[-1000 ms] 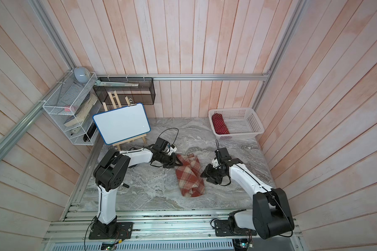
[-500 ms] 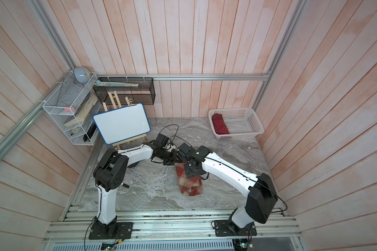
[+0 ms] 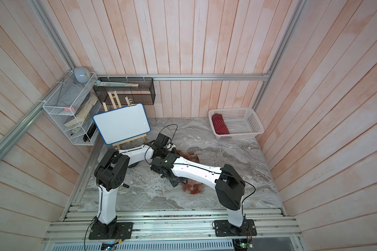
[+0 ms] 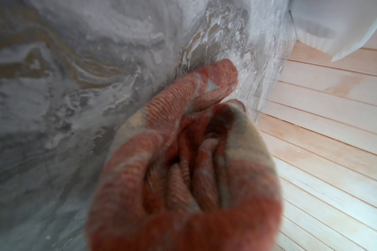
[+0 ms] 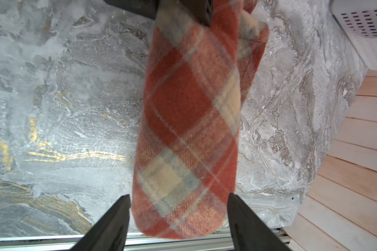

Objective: Roll up the skirts
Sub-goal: Roll the skirt at the center of the board.

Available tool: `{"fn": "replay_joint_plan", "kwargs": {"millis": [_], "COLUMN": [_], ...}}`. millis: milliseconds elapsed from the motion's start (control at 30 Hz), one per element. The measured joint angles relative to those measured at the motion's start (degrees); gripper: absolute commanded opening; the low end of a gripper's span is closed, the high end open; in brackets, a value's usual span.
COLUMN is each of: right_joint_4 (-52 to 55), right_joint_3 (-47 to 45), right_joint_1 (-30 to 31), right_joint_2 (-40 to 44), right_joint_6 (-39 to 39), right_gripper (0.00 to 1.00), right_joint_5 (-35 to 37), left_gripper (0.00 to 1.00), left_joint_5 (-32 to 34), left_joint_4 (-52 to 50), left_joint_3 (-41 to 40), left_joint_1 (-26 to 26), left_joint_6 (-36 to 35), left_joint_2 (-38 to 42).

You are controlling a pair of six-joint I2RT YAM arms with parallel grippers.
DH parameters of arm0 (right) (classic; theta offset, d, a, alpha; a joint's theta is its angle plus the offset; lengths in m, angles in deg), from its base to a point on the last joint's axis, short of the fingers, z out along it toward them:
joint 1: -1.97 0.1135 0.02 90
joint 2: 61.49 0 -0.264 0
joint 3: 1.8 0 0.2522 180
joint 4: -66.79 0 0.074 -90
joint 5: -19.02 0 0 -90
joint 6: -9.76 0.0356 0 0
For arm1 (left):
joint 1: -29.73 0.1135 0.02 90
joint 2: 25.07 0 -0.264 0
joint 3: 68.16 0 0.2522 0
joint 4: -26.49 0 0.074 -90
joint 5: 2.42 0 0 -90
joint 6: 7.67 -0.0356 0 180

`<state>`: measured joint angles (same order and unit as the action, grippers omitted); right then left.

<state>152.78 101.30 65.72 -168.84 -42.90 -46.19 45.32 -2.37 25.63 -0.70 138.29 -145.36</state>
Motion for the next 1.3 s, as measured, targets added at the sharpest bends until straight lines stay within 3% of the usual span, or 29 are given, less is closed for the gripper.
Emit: {"fn": "replay_joint_plan", "kwargs": {"millis": [167, 633, 1300], "right_joint_4": [0.04, -0.83, -0.35], "right_joint_3": [-1.92, -7.85, -11.23], "right_joint_1": [0.09, 1.88, 0.57], "right_joint_2": [-0.94, -11.61, -12.57], "right_joint_6": [0.48, 0.57, 3.15], "right_gripper": [0.87, 0.82, 0.72], "right_joint_5": [0.63, 7.39, 15.58], "left_gripper": [0.11, 0.11, 0.10], "left_joint_5": [-0.92, -1.62, -2.51], "left_joint_4": [1.99, 3.91, 11.98], "left_joint_3": [0.00, -0.44, -6.82], "left_joint_1": [0.00, 0.00, 0.63], "left_joint_6": [2.14, 3.82, 6.23], "left_joint_2": [-0.26, -0.31, -0.42]}}
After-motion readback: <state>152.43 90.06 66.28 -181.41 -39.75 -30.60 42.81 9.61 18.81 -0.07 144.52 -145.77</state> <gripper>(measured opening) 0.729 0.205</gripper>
